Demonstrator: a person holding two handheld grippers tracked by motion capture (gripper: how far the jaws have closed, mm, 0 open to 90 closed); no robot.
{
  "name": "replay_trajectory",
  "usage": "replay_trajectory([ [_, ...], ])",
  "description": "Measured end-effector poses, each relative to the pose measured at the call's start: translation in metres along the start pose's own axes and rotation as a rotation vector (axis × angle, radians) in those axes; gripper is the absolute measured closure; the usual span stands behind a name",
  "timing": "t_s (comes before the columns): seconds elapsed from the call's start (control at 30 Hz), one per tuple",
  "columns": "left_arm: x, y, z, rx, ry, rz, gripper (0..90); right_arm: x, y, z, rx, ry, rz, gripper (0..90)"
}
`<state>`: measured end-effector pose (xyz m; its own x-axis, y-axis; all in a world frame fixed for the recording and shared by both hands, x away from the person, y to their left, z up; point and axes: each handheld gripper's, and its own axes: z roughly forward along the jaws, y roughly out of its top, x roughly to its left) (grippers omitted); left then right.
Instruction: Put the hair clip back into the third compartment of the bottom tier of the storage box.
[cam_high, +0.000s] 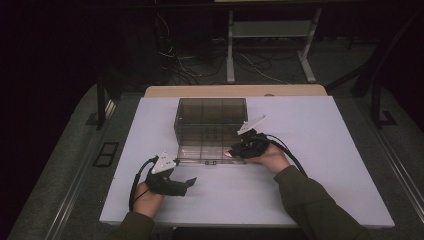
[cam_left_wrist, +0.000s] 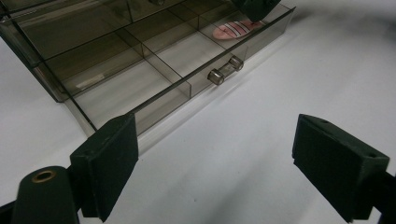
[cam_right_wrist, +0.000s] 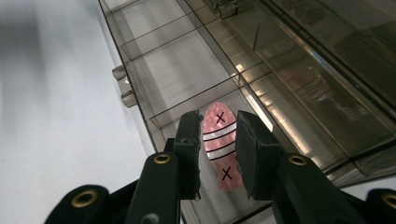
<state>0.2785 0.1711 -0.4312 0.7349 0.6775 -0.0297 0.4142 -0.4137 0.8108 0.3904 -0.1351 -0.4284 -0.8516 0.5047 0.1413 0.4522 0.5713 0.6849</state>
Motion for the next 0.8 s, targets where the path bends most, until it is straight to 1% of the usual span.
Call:
replay_trajectory([
  [0.17, 0.001, 0.0, 0.0, 0.001, 0.002, 0.0, 13.6, -0.001, 0.001, -0.003, -0.015, 0.014, 0.009, 64.9],
  [0.43, 0.001, 0.0, 0.001, 0.001, 0.002, -0.001, 13.6, -0.004, 0.0, -0.009, -0.034, 0.043, 0.029, 56.0],
  [0.5, 0.001, 0.0, 0.001, 0.0, 0.003, -0.005, 13.6, -0.004, -0.001, -0.01, -0.037, 0.04, 0.037, 54.4],
  [0.53, 0.002, 0.001, 0.0, 0.009, 0.004, 0.002, 13.6, -0.004, -0.001, -0.011, -0.04, 0.043, 0.038, 53.5],
  [0.6, 0.001, 0.001, 0.001, 0.0, 0.007, -0.01, 13.6, -0.004, -0.003, -0.013, -0.049, 0.039, 0.043, 51.8],
  [0.67, 0.001, 0.001, 0.001, 0.0, 0.008, -0.01, 13.6, -0.004, -0.004, -0.015, -0.052, 0.037, 0.042, 50.2],
  [0.8, 0.001, 0.001, 0.001, 0.003, 0.007, -0.004, 13.6, -0.005, -0.006, -0.021, -0.068, 0.034, 0.052, 47.1],
])
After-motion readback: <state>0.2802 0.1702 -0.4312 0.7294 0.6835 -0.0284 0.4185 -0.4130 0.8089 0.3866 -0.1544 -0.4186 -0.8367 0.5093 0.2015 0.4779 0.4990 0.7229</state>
